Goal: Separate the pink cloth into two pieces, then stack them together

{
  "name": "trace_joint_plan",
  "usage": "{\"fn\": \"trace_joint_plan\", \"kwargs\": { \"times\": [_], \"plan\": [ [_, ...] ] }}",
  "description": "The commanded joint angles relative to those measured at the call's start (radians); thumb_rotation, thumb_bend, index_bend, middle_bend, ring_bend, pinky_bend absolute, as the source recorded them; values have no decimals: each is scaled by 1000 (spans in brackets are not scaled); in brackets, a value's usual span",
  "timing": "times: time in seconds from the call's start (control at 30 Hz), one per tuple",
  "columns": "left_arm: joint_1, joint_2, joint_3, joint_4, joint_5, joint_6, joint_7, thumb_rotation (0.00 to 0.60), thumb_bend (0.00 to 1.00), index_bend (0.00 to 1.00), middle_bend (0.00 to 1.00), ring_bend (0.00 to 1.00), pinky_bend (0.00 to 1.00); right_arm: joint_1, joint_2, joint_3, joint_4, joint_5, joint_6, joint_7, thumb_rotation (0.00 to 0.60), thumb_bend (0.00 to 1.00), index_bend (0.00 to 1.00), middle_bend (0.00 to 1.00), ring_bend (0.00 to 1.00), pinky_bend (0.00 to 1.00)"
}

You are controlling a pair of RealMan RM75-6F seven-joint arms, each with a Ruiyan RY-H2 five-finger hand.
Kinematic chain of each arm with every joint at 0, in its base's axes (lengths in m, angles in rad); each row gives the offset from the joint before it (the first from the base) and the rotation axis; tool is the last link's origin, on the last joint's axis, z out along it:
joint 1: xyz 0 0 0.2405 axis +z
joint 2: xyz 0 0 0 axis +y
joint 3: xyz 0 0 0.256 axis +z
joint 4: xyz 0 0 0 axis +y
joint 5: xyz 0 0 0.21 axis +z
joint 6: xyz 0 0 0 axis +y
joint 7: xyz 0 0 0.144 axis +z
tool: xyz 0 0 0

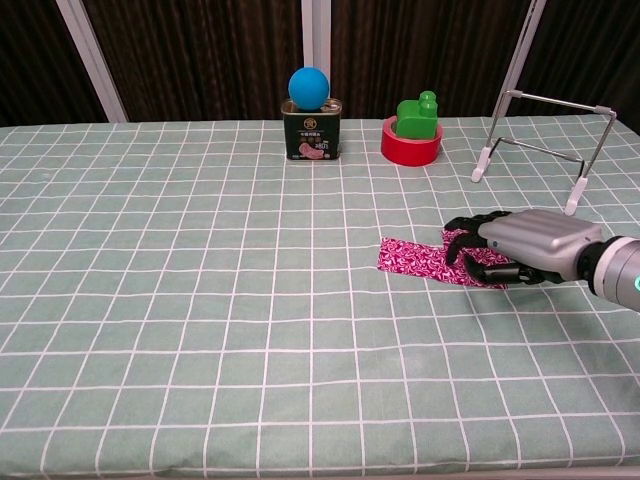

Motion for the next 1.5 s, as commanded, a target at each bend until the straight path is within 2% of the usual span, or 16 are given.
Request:
{"fn": "trace_joint_plan", "kwargs": {
  "times": [0.03,0.33,0.7,1.1,1.5],
  "plan": [
    [0,1,0,1,1,1,-1,600,60,185,131,133,157,11,-17,7,10,0,-5,0,0,604,251,0,0,0],
    [4,1,0,1,-3,2,-5,600,60,185,131,133,157,39,-56,23,17,-4,-9,-2,0,601,250,0,0,0],
    [1,-7,-1,8,7,1,-14,600,60,185,131,133,156,-3,25,17,3,24,29,8,0,602,250,0,0,0],
    [8,0,2,1,8,10,-7,600,61,185,131,133,157,3,9,14,55,31,-2,37,0,601,251,0,0,0],
    [6,-2,2,-1,9,6,-5,600,60,185,131,133,157,-15,45,-21,-5,-12,17,39,0,601,251,0,0,0]
  ]
}}
